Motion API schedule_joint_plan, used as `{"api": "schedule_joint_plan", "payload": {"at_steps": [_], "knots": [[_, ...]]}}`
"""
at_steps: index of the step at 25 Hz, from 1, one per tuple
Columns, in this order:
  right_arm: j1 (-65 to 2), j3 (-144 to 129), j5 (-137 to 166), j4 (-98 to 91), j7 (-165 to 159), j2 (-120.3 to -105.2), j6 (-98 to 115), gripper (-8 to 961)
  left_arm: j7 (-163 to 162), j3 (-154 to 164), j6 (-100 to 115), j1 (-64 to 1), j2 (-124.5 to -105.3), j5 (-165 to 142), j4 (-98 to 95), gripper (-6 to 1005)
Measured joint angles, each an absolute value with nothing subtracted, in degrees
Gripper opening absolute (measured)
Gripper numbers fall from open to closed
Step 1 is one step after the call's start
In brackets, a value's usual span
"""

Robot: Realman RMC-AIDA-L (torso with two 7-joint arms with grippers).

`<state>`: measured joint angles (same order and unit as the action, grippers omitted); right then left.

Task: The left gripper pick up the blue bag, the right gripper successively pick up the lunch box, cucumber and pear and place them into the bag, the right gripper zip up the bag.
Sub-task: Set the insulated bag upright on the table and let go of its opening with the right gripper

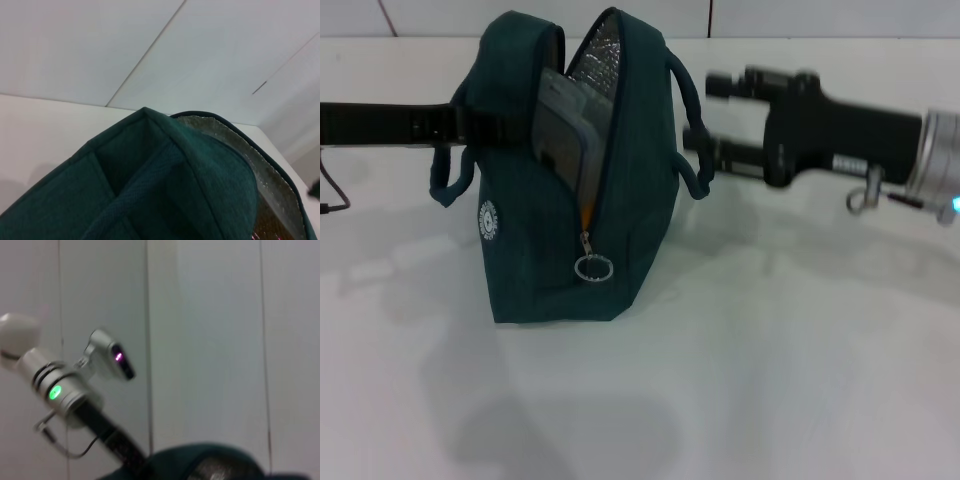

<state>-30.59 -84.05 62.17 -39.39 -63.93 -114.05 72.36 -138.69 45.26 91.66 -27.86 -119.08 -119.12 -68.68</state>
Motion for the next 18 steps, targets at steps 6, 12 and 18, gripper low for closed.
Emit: {"api": "schedule_joint_plan", "payload": {"at_steps": [6, 12, 18], "knots": [[-29.17, -84.06, 66.34, -38.95, -63.96, -114.88, 73.22, 628, -138.69, 45.26, 91.28, -28.06, -119.09, -119.17, -68.09, 36], [-30.79, -84.32, 66.47, -37.26, -63.81, -115.2, 72.62, 610, -138.64, 45.26, 91.16, -28.7, -118.91, -119.15, -67.24, 37], [-32.62, -85.09, 66.92, -35.58, -63.73, -115.49, 72.3, 592, -138.61, 45.26, 91.08, -29.39, -118.99, -119.22, -67.05, 37]]}}
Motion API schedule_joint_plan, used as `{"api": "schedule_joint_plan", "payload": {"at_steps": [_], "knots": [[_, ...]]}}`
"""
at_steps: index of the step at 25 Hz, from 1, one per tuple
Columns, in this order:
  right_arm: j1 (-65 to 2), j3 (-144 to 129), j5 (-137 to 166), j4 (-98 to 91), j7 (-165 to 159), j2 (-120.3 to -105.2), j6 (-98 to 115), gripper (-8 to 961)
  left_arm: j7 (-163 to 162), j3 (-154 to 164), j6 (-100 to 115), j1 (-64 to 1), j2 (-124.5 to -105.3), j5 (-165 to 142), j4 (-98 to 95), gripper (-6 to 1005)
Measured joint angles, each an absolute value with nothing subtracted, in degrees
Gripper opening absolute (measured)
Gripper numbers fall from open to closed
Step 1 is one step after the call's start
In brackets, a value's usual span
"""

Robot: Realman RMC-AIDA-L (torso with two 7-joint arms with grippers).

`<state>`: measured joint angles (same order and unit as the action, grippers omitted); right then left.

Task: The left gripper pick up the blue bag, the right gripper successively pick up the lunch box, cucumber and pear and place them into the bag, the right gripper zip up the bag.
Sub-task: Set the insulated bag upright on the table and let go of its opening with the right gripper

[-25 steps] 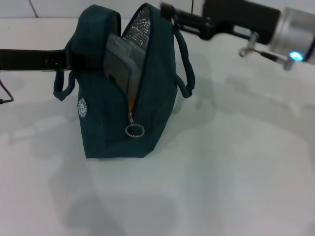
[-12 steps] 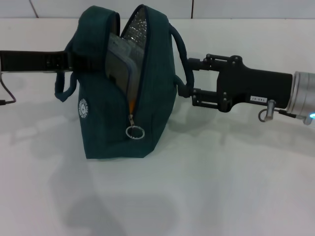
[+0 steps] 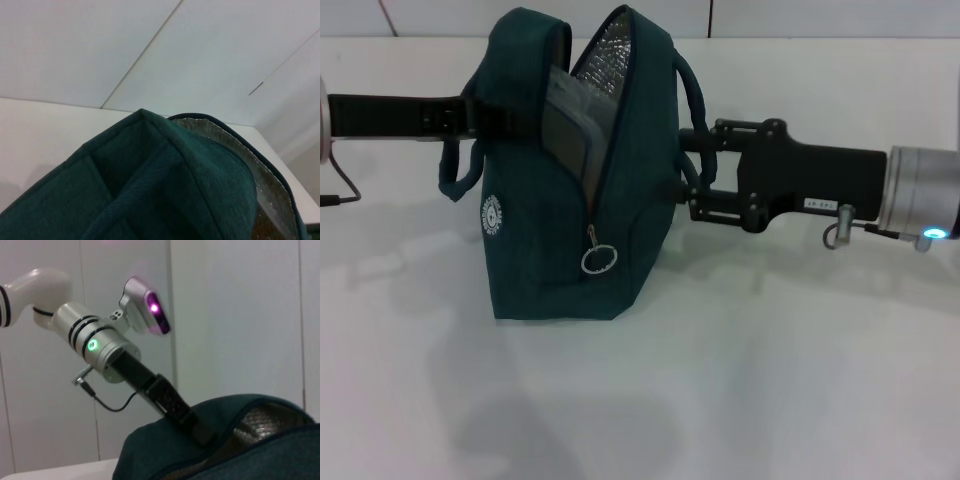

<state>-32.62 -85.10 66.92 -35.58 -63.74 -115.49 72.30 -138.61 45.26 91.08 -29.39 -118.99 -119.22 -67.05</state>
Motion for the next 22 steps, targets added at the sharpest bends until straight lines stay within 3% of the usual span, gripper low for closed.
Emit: {"api": "schedule_joint_plan", "payload": {"at_steps": [8, 15, 22], "knots": [[-32.82, -86.05, 67.76, -35.64, -63.18, -115.43, 71.8, 568, -138.6, 45.35, 91.04, -29.4, -119.18, -119.12, -67.04, 37], [-27.71, -85.64, 69.74, -43.02, -61.16, -114.99, 71.78, 280, -137.99, 45.5, 91.04, -29.16, -119.25, -118.84, -67.06, 37], [-21.15, -82.81, 73.88, -52.15, -61.38, -114.85, 72.39, 232, -136.91, 48.05, 91.05, -30.23, -119.43, -114.75, -64.94, 37]]}}
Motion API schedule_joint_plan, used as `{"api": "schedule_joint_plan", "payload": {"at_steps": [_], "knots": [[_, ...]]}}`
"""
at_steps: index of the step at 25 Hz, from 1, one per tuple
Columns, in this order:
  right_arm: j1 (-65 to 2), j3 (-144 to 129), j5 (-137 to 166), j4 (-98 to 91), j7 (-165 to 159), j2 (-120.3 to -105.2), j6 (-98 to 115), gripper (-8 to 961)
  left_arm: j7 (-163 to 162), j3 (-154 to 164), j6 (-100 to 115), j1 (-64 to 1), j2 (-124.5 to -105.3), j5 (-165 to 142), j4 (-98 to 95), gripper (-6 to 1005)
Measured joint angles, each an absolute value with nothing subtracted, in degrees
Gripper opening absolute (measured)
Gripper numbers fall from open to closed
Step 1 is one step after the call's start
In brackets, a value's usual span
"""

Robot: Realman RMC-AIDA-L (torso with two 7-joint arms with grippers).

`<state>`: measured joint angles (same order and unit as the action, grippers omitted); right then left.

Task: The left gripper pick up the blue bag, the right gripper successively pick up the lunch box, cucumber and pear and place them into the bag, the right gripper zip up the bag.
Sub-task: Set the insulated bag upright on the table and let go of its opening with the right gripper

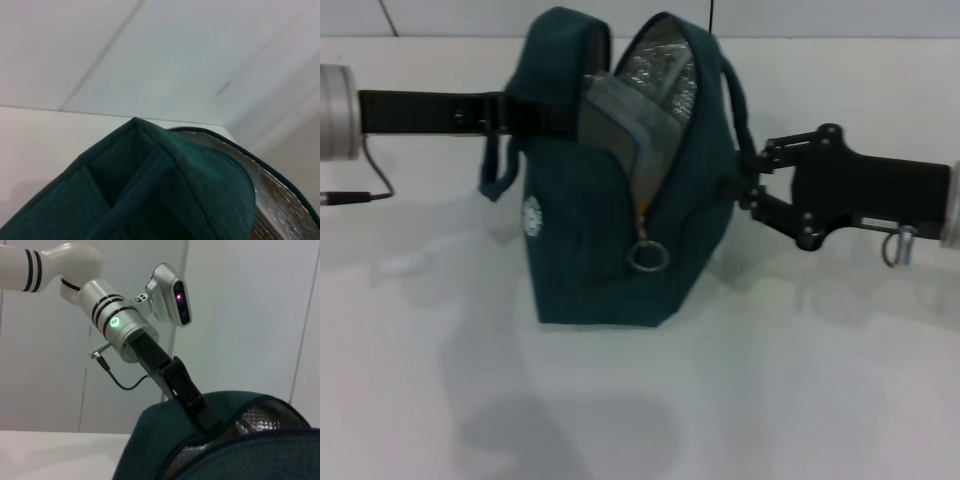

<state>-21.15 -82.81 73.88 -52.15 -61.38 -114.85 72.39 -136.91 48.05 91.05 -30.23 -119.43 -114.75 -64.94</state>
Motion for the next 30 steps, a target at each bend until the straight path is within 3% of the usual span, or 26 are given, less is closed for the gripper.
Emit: {"api": "schedule_joint_plan", "payload": {"at_steps": [11, 30], "knots": [[-12.61, -73.22, 77.75, -59.75, -61.87, -114.65, 81.76, 188, -136.1, 57.9, 87.71, -31.59, -119.66, -110.62, -60.3, 37], [-9.98, -63.58, 83.71, -57.59, -60.91, -114.84, 92.9, 165, -133.48, 63.59, 84.29, -31.3, -119.79, -106.76, -55.97, 37]]}}
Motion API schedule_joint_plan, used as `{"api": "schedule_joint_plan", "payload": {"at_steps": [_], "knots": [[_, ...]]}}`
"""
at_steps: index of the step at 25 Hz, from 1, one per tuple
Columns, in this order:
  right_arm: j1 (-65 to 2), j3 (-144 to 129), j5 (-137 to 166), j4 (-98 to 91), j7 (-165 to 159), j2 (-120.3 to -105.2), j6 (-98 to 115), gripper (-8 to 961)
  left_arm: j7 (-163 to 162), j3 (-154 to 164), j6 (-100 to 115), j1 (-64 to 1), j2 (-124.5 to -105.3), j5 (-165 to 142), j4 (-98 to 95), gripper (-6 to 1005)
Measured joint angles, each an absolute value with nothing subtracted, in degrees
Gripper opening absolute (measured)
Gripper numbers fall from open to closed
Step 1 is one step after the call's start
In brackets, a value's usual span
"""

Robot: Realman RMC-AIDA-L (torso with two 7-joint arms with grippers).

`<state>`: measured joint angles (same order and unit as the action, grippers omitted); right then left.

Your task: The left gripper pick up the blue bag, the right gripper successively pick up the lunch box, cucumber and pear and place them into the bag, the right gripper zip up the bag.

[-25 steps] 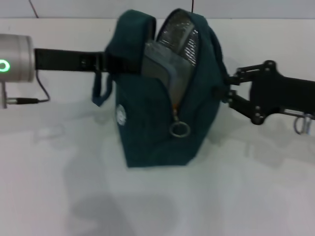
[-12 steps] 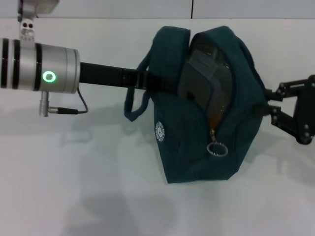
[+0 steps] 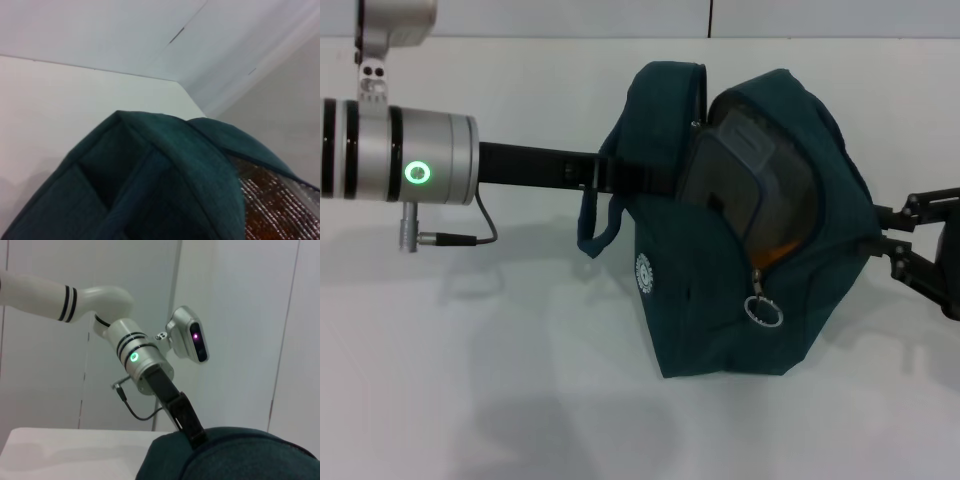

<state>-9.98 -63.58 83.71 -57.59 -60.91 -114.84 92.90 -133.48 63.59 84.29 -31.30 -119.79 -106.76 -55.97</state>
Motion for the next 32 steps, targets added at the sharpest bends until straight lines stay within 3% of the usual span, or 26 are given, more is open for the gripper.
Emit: {"api": "schedule_joint_plan", "payload": {"at_steps": [4, 15, 20, 32], "knots": [[-9.96, -62.49, 83.62, -56.18, -60.31, -114.86, 93.43, 166, -132.82, 63.57, 83.81, -30.79, -119.78, -106.6, -54.8, 37], [-10.51, -54.15, 77.32, -46.56, -55.87, -114.92, 102.44, 378, -131.17, 63.47, 83.73, -30.14, -119.64, -104.44, -52.61, 37], [-10.73, -53.92, 79.21, -45.47, -52.32, -114.91, 109.64, 620, -131.09, 63.45, 83.73, -30.07, -119.7, -104.0, -52.57, 37], [-14.06, -61.49, 87.4, -36.21, -50.59, -115.14, 103.39, 649, -130.32, 63.6, 83.76, -29.93, -119.71, -102.59, -52.56, 37]]}}
